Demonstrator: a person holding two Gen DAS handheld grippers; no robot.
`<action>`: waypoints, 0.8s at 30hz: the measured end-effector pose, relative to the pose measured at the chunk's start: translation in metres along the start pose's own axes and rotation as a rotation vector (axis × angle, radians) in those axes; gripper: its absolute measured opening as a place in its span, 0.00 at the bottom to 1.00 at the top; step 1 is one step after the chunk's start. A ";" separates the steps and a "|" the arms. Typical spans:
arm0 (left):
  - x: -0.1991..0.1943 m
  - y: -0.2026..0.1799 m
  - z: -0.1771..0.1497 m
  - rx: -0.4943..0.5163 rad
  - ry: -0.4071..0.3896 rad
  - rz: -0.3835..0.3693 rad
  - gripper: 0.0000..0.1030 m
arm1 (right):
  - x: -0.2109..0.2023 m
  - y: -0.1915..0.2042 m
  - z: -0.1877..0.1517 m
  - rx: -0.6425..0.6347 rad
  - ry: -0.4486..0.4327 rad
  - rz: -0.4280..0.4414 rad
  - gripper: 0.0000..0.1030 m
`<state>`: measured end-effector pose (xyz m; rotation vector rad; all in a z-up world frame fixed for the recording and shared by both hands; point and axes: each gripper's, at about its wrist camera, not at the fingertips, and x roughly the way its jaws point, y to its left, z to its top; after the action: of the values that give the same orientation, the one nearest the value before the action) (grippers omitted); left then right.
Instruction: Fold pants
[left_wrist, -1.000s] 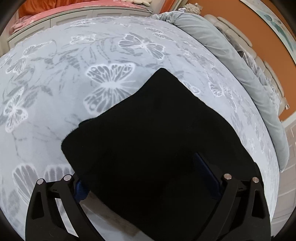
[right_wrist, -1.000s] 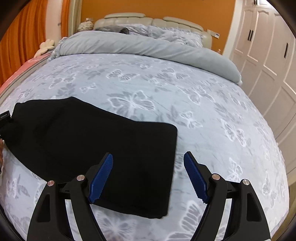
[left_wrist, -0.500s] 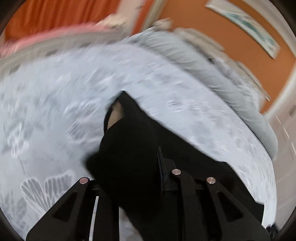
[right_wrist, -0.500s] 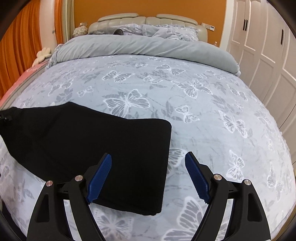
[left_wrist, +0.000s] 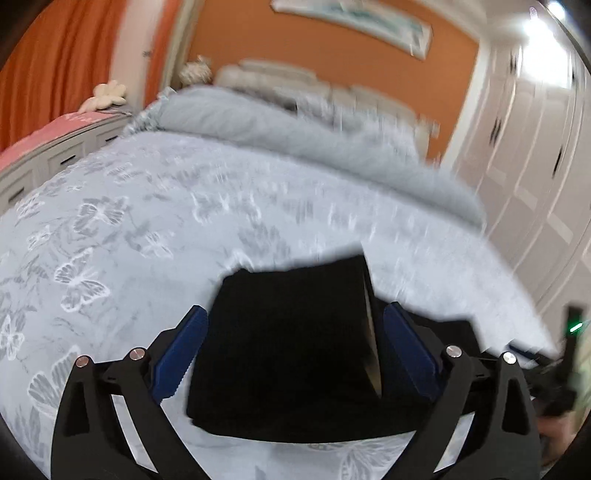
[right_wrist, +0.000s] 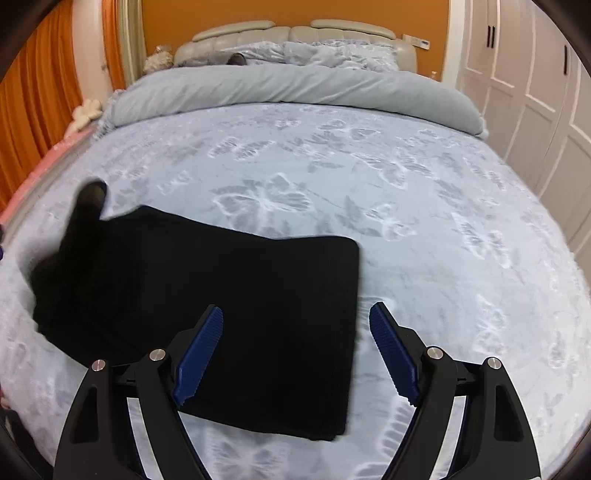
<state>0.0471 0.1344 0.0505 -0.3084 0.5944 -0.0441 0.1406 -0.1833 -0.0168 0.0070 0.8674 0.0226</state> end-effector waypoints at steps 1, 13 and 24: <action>-0.009 0.008 0.002 -0.023 -0.018 -0.015 0.92 | 0.001 0.004 0.002 0.011 0.003 0.034 0.77; 0.003 0.080 0.000 -0.107 0.073 0.146 0.95 | 0.067 0.134 0.011 0.025 0.199 0.436 0.82; 0.019 0.081 -0.025 0.144 0.155 0.395 0.95 | 0.083 0.174 0.008 0.006 0.155 0.485 0.17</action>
<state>0.0447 0.2027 -0.0037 -0.0435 0.7931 0.2705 0.1979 -0.0075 -0.0725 0.2234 1.0040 0.4802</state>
